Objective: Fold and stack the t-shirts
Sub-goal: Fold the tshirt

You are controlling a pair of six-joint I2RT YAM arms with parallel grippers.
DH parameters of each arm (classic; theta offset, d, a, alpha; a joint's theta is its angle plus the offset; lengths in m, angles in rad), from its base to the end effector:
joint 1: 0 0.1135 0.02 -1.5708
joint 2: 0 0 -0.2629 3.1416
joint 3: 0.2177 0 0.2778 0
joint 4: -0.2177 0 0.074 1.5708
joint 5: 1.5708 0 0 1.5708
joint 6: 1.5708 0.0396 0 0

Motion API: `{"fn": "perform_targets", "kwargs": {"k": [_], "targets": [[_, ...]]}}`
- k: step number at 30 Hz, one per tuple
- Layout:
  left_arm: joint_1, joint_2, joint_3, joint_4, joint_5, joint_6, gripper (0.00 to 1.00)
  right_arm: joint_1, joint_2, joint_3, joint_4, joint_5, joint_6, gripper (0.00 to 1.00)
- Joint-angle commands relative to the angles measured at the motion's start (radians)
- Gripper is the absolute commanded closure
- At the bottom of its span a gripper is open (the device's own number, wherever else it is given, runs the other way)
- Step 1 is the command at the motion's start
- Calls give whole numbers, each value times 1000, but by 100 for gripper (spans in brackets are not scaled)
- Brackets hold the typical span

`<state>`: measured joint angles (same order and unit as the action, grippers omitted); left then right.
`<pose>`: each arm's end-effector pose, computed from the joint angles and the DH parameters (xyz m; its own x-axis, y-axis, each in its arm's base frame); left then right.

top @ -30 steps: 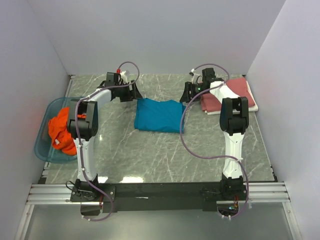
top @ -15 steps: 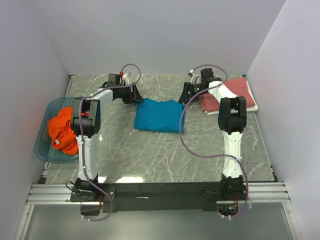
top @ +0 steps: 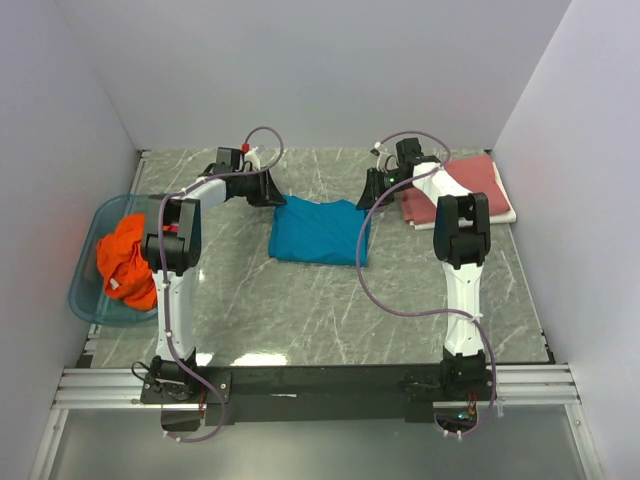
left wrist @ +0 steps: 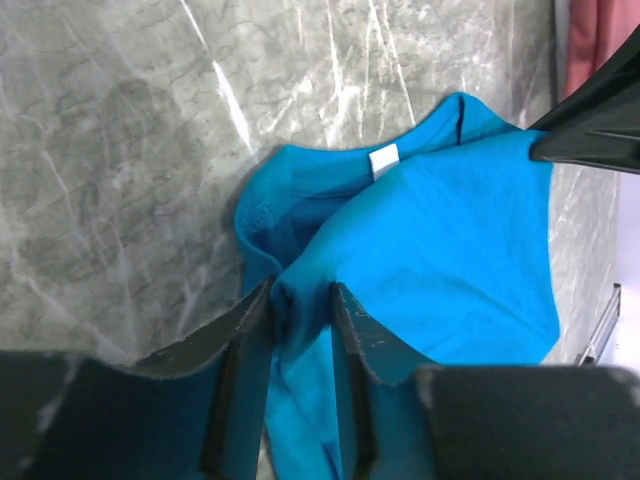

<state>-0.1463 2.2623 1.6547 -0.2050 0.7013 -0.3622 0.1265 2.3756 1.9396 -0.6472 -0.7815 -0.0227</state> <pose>0.5070 -0.1005 0.1347 -0.8667 -0.1459 -0.4770 0.2601 0.6838 -0.6817 0.5208 0.0943 0.1454 -0.8667 -0.1265 -0.4825 -0.4367 0.6599 0.6115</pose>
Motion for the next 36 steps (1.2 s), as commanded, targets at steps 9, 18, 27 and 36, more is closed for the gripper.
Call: {"fn": "perform_targets", "kwargs": {"k": [9,18,27,36], "targets": [[5,-91,-13,96,93,-6,92,1,-133,9,12,-47,-28,100],[24,-317,-249,288,227,-50,99,1,-386,-169,60,-113,-65,100],[27,-521,-484,383,305,-61,99,2,-691,-543,130,-117,-115,100],[28,-627,-628,434,316,-113,99,1,-862,-682,139,-73,-146,100]]}}
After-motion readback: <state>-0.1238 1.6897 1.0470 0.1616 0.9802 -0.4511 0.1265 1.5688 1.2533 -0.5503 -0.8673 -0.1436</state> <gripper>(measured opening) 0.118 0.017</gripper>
